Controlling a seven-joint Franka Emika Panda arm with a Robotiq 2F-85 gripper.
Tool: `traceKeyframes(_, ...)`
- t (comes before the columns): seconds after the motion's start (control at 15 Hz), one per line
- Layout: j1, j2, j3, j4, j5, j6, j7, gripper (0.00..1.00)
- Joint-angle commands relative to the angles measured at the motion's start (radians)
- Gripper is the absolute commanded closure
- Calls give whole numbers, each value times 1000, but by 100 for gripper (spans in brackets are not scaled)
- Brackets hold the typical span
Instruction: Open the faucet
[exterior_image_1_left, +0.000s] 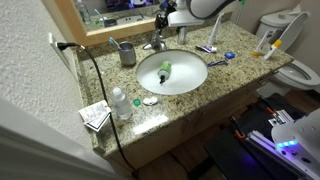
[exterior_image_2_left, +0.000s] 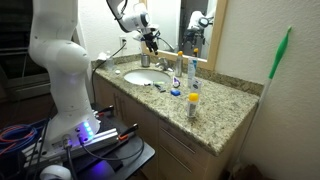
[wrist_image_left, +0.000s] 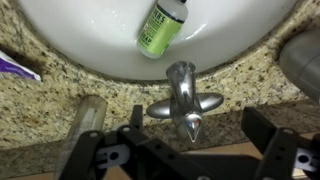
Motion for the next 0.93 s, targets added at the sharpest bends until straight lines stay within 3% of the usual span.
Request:
traceKeyframes(0.0, 11, 118, -45, 188, 142, -19, -125, 0)
traceKeyframes(0.07, 37, 39, -72, 81, 112, 1, -104, 0)
traceKeyframes(0.27, 41, 95, -85, 160, 146, -1, -122, 0)
traceKeyframes(0.87, 88, 235, -145, 208, 143, 48, -157, 0)
